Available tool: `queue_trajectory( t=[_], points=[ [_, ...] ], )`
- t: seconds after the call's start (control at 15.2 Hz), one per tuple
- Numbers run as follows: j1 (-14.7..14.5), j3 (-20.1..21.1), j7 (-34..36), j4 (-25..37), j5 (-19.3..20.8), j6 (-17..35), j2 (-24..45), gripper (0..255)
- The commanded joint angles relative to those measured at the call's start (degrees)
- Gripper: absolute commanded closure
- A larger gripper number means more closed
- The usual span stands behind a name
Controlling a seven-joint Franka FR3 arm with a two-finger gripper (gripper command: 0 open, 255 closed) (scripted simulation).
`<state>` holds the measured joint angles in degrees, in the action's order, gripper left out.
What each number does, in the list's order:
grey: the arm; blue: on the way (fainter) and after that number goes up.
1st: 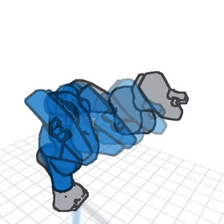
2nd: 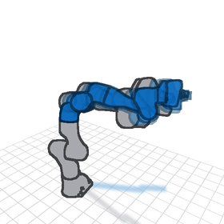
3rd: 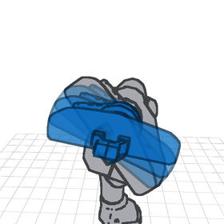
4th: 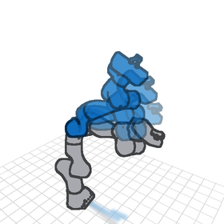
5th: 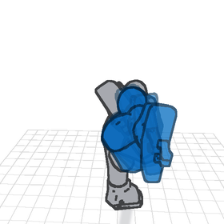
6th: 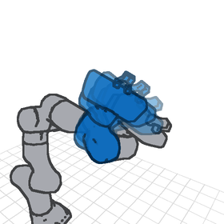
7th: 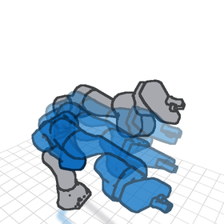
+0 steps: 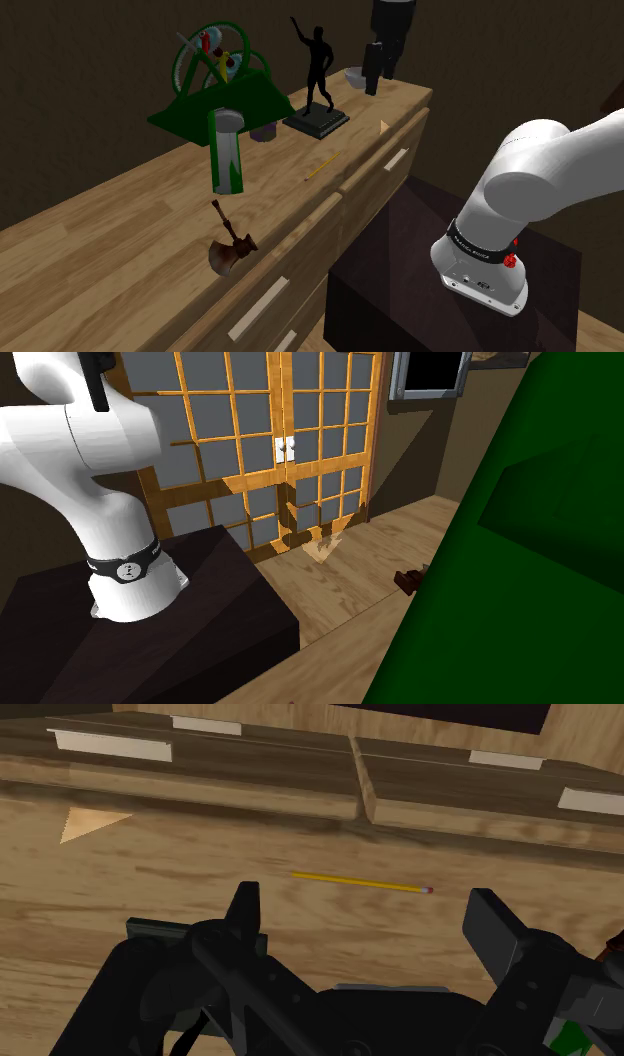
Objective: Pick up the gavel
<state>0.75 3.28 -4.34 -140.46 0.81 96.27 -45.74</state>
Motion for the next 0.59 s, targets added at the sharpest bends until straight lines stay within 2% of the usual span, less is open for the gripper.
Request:
queue_trajectory(
  t=[0.0, 0.53],
  points=[
    [0.0, 0.0, 0.0, 0.0, 0.0, 0.0, 0.0, 0],
    [-2.3, 10.6, 13.4, -2.8, -5.5, 9.7, 6.1, 0]
  ],
)
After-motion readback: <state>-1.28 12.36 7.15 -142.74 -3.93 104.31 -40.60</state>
